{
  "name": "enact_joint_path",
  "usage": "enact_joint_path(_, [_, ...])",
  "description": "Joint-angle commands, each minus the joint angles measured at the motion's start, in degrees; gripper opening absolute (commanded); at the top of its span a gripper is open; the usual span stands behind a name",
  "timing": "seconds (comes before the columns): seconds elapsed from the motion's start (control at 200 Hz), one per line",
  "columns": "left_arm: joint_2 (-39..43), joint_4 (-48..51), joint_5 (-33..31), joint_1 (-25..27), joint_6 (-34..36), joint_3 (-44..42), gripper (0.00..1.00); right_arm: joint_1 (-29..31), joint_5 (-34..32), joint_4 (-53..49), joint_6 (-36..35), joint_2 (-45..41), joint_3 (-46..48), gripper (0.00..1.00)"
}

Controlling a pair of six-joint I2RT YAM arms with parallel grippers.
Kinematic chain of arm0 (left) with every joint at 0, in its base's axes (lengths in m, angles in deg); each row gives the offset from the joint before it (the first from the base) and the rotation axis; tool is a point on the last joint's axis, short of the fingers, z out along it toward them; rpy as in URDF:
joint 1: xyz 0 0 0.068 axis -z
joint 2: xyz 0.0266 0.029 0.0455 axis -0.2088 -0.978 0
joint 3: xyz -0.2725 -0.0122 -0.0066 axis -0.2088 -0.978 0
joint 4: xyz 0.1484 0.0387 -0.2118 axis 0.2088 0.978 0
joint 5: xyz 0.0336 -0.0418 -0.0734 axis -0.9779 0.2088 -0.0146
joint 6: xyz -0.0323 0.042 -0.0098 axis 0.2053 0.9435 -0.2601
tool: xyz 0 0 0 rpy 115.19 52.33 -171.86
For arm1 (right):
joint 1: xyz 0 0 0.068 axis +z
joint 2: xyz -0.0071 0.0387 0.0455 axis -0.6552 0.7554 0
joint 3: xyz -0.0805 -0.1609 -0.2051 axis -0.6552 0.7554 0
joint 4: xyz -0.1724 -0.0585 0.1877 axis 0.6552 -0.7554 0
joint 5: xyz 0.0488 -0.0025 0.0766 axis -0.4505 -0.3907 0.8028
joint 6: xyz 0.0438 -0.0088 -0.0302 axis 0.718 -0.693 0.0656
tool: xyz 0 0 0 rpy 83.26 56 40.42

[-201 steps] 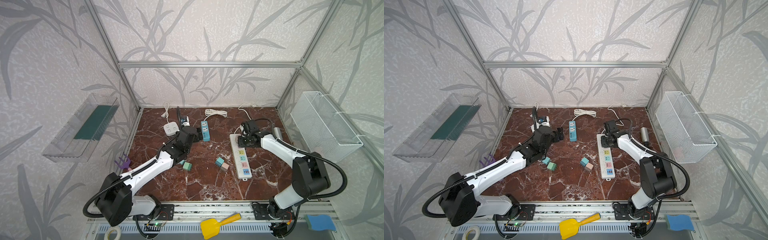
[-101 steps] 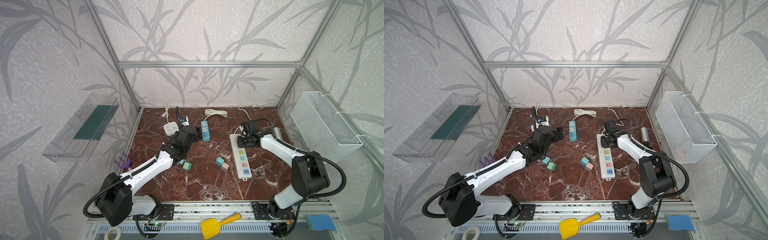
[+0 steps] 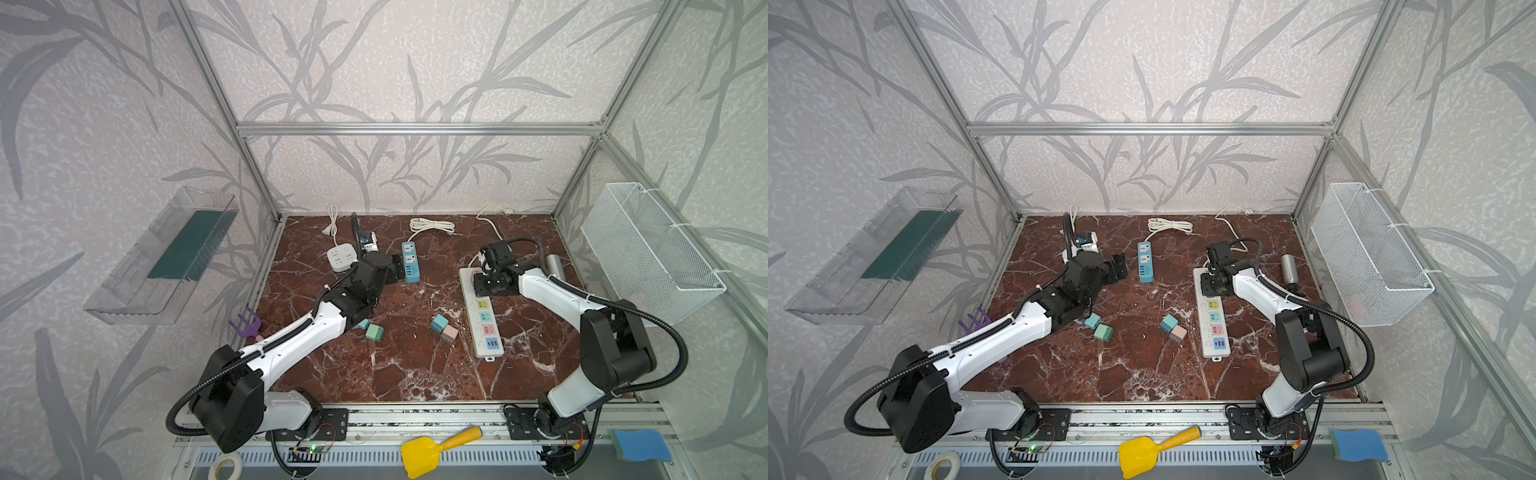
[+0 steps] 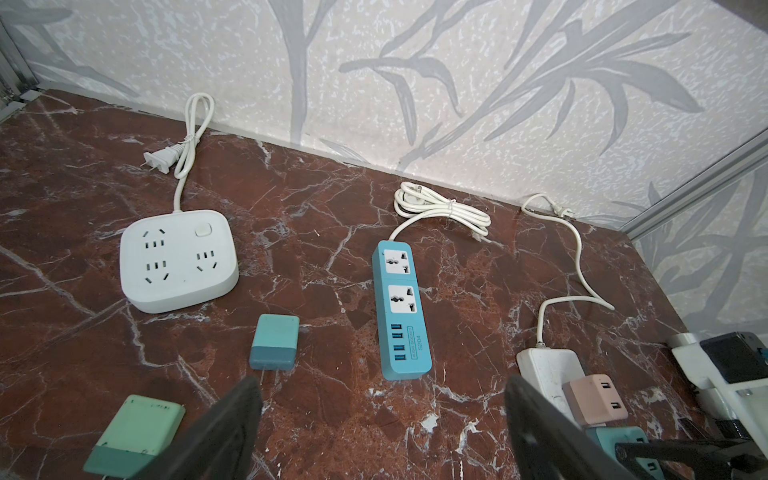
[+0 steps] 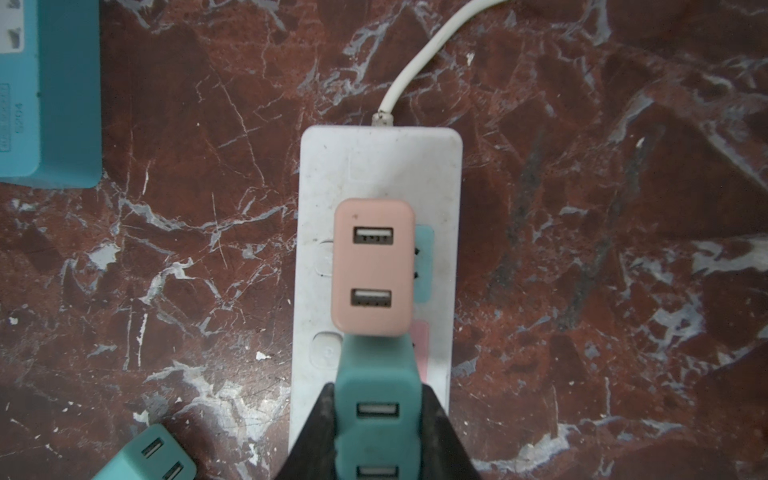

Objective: Insert the plug
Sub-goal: 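Lower the teal adapter into the socket next to the pink adapter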

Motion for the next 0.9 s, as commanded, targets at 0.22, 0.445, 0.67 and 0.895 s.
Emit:
enact_joint_path(0.22, [-0.14, 0.23, 0.28, -0.64, -1.66, 1.22, 0.91, -0.04, -1.31, -2.17, 0.61, 3.47, 1.89, 0.00])
enact_joint_path(0.445, [-0.30, 0.18, 0.66, -1.07, -2.16, 1.11, 0.91, 0.27, -2.78, -1.89, 1.73, 3.74, 3.43, 0.00])
enact_joint_path(0.67, [-0.57, 0.16, 1.34, -1.48, -2.72, 1.10, 0.91, 0.55, -2.85, -2.70, 3.55, 5.48, 3.43, 0.01])
enact_joint_path(0.895, [-0.39, 0.03, 2.00, -1.81, -2.69, 1.10, 0.91, 0.55, -1.47, -5.03, 4.19, 0.88, 0.45, 0.33])
